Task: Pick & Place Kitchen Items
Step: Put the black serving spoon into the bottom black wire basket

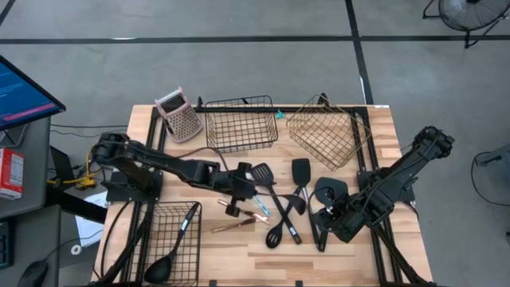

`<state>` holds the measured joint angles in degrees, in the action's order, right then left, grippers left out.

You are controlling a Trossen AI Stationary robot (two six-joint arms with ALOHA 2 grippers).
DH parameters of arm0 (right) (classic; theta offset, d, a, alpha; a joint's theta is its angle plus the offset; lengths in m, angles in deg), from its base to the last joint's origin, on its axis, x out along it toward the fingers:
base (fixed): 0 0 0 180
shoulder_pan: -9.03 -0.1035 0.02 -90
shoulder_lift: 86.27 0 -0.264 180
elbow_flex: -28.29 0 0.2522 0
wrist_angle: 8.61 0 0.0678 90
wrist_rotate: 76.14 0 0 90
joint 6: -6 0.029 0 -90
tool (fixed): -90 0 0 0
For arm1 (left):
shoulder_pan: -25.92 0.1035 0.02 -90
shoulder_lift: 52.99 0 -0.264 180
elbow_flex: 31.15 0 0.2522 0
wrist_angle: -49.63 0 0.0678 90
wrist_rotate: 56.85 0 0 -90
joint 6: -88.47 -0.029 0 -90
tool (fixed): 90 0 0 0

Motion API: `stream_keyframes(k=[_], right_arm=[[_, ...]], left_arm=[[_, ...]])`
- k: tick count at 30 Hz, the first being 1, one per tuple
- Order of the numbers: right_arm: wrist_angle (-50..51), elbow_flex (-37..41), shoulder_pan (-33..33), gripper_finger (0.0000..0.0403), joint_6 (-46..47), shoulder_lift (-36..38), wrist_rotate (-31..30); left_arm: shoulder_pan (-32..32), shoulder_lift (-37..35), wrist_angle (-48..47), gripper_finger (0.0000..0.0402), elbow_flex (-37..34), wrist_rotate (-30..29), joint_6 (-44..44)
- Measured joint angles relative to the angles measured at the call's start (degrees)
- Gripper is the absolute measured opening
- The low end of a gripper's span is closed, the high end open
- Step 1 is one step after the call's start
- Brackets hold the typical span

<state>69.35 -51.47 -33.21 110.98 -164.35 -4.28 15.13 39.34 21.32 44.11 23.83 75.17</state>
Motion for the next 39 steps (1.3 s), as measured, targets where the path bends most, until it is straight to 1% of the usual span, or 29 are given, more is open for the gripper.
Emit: stream_keyframes(k=[7,10,13,17,23,28,32,39], right_arm=[[0.1,0.0,0.0,0.026,-0.6,0.0,0.0],[0.1,0.0,0.0,0.026,-0.6,0.0,0.0],[0.1,0.0,0.0,0.026,-0.6,0.0,0.0],[0.1,0.0,0.1,0.026,-0.6,0.0,-0.1],[0.0,0.0,0.1,0.026,-0.5,0.0,-0.1],[0.0,0.0,0.2,0.026,-0.5,0.0,-0.1],[0.0,0.0,0.9,0.026,-0.6,0.0,-0.1],[0.0,0.0,2.8,0.026,-2.1,0.0,-0.2]], left_arm=[[0.8,-8.7,-7.9,0.0002,0.0,-0.6,0.1],[0.6,-12.7,-8.7,0.0002,0.0,-0.7,0.1],[0.6,-16.8,-10.7,0.0002,0.0,-0.3,0.1],[0.3,-22.3,-16.1,0.0002,0.0,1.1,1.6],[-3.0,-28.9,-30.3,0.0002,0.0,7.0,3.1],[-6.9,-32.7,-40.0,0.0002,0.0,14.2,9.6],[-10.1,-36.0,-44.7,0.0002,0.0,18.8,14.6],[-13.8,-40.1,-51.1,0.0002,0.0,23.7,25.2]])
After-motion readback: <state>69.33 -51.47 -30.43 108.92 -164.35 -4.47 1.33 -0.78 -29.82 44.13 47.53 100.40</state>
